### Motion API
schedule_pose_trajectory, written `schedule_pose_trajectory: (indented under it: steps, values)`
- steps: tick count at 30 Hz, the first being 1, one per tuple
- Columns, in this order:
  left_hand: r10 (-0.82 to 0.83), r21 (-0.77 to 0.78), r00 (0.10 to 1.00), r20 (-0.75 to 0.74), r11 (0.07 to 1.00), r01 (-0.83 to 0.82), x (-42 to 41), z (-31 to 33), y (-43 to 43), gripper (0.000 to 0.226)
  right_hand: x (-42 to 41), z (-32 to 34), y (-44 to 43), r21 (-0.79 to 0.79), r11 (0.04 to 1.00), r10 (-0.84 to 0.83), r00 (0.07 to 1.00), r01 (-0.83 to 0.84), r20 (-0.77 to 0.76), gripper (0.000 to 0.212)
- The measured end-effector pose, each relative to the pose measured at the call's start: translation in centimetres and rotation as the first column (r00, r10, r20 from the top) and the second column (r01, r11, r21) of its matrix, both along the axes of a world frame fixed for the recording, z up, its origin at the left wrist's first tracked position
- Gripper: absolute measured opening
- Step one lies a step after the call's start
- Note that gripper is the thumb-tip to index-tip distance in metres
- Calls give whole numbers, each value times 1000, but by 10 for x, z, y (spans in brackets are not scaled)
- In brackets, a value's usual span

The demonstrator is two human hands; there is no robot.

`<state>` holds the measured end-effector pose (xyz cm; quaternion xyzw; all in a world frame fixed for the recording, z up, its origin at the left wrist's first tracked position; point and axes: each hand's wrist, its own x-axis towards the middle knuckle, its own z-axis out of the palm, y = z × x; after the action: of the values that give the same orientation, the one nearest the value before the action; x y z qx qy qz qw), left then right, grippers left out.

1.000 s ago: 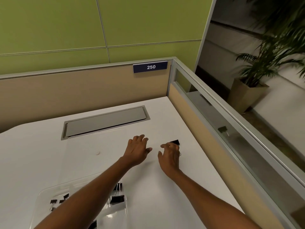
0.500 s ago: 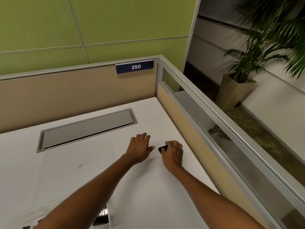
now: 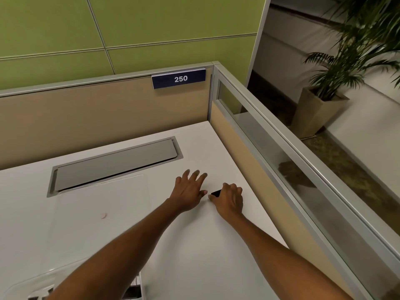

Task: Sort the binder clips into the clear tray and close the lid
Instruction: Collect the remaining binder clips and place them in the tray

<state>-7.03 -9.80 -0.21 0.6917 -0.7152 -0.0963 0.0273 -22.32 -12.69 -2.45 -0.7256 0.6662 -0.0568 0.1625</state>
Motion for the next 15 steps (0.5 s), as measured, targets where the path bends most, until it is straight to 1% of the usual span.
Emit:
schedule_pose_trajectory:
  steps: [7, 10, 13, 15]
  values:
    - [26, 15, 1000, -14, 1000, -26, 5, 3, 7, 61, 6, -8, 1, -1, 1000, 1, 998, -1, -56, 62]
    - [44, 27, 999, -19, 999, -43, 7, 6, 14, 62, 7, -9, 1, -16, 1000, 1, 998, -2, -64, 58]
    - [77, 37, 996, -40, 996, -76, 9, 10, 22, 62, 9, -8, 6, -6, 999, -48, 999, 48, -9, 57]
    - [103, 33, 993, -58, 994, -102, 12, 12, 30, 62, 12, -4, 10, 16, 996, -86, 993, 85, 77, 54]
